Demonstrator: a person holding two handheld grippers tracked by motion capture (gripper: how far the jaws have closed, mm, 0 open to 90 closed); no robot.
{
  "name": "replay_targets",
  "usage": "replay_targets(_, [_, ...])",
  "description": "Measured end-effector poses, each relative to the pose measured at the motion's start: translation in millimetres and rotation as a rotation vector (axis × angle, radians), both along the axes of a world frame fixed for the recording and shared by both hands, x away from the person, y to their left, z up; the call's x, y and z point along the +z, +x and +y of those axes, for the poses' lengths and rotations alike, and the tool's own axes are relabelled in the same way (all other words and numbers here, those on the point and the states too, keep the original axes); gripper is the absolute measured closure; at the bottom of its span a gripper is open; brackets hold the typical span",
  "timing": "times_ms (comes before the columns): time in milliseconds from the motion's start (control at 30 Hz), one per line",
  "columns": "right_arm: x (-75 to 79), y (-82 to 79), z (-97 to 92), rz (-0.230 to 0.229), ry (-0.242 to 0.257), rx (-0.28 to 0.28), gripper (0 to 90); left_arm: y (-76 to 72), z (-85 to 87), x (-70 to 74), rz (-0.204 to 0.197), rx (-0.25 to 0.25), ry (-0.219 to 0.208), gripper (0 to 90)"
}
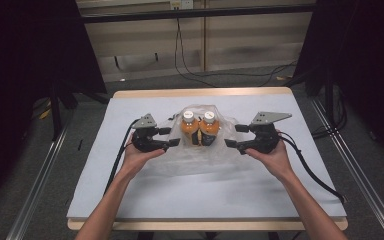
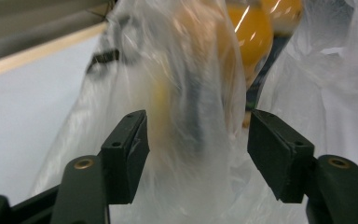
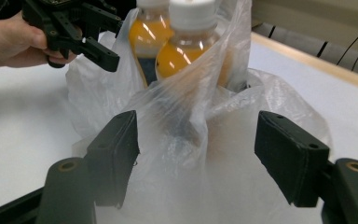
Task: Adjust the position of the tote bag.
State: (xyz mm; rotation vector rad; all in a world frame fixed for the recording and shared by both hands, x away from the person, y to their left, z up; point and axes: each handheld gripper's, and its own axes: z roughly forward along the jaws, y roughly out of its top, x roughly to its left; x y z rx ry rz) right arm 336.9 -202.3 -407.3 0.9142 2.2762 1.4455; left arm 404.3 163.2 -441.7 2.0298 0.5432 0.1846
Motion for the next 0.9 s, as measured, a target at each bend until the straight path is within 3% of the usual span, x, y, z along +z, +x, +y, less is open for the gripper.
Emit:
replay_targets(33, [0.0, 0.0, 0.0, 0.000, 0.000, 0.000, 31.3, 0.0, 0.0, 0.0, 0.000, 0.000, 0.000, 49.5])
replay_targets(67, [-2.7, 1.6, 1.7, 0.006, -0.005, 0.007, 35.3, -0.3, -2.1, -1.7, 0.001, -0.011, 0.019, 49.5])
replay_targets(100, [-7.5, 4.5, 5.2, 0.015, -0.024, 0.030, 48.5, -0.3, -2.5, -2.2, -0.001, -0.026, 0.029, 64.9])
replay_targets(133, [-8.8, 5.2, 6.2, 0.015, -0.028, 0.031, 53.8, -0.5, -2.0, -2.1, -0.002, -0.043, 0.010, 73.7])
replay_targets(200, [-11.4, 8.0, 8.3, 0.018, -0.028, 0.038, 72.5, 0.6, 1.6, 0.2, -0.001, -0.048, 0.001, 85.0])
replay_targets(300, [-12.7, 12.8, 8.4, 0.021, -0.021, 0.035, 89.4, 1.8, 8.3, 4.0, 0.003, -0.035, -0.021, 89.9])
replay_targets(533, [-4.2, 23.9, -4.7, -0.003, -0.002, -0.020, 90.0, 7.3, 27.0, 12.1, -0.012, 0.011, -0.029, 90.0])
replay_targets(900, [10.3, 47.6, -26.8, -0.039, 0.003, -0.086, 90.0, 23.0, 51.7, 22.8, -0.023, 0.088, 0.019, 90.0])
